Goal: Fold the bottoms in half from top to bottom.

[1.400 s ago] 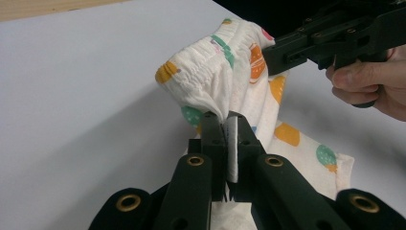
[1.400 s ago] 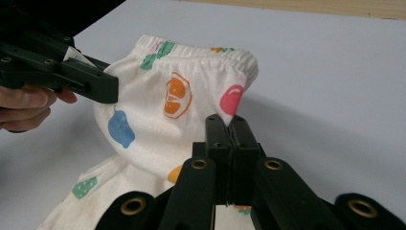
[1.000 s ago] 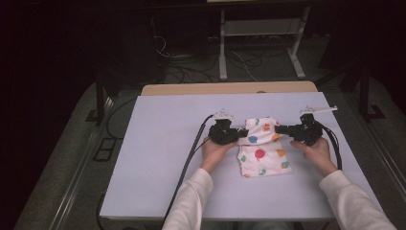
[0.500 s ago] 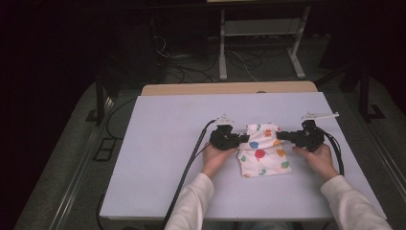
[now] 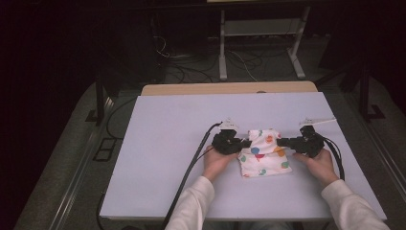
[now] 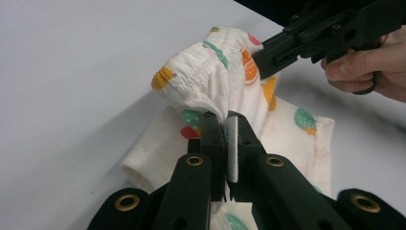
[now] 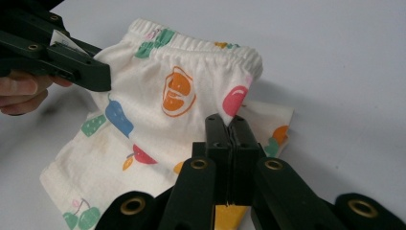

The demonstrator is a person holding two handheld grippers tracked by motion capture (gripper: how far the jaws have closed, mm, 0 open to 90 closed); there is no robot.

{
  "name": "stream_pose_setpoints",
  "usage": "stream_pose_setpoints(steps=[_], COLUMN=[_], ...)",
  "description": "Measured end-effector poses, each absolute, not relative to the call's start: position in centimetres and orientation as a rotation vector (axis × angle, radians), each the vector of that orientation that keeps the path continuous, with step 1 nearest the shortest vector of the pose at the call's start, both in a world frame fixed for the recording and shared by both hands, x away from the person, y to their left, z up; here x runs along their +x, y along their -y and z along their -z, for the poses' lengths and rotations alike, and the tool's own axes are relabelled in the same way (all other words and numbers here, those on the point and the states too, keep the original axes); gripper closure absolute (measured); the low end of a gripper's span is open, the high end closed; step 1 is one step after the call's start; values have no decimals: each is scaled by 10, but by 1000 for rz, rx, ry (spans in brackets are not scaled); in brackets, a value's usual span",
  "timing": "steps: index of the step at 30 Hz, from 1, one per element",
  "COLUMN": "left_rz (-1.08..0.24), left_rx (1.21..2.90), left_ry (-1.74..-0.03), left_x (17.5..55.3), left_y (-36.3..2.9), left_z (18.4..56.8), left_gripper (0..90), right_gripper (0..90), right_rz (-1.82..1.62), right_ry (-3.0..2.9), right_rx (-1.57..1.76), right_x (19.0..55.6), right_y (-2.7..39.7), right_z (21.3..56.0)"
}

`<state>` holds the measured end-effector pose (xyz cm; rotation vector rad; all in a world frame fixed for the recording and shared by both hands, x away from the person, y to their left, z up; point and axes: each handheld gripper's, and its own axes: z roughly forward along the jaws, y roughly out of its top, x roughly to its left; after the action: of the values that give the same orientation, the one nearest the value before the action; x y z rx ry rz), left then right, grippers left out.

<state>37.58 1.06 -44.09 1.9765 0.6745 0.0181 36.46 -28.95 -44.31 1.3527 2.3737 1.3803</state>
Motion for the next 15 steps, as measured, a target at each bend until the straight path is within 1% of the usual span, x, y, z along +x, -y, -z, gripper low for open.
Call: stream_pose_setpoints(steps=[9, 12, 13, 15], left_rz=[-18, -19, -19, -19], left_rx=[2008, 2007, 2004, 2006], left_ry=[-633, -620, -613, -607], left_x=[373, 372, 371, 371], left_y=[-9, -8, -8, -9], left_z=[442, 444, 446, 448], left_gripper=[862, 862, 862, 863], right_gripper=[870, 845, 711, 549], right_rz=[-1389, -1392, -1398, -1386], right_ry=[-2384, -2387, -2375, -2344], right_rx=[1391, 1428, 1447, 1453], right_x=[360, 359, 358, 357], right_y=[293, 294, 294, 293], right_z=[444, 444, 444, 442])
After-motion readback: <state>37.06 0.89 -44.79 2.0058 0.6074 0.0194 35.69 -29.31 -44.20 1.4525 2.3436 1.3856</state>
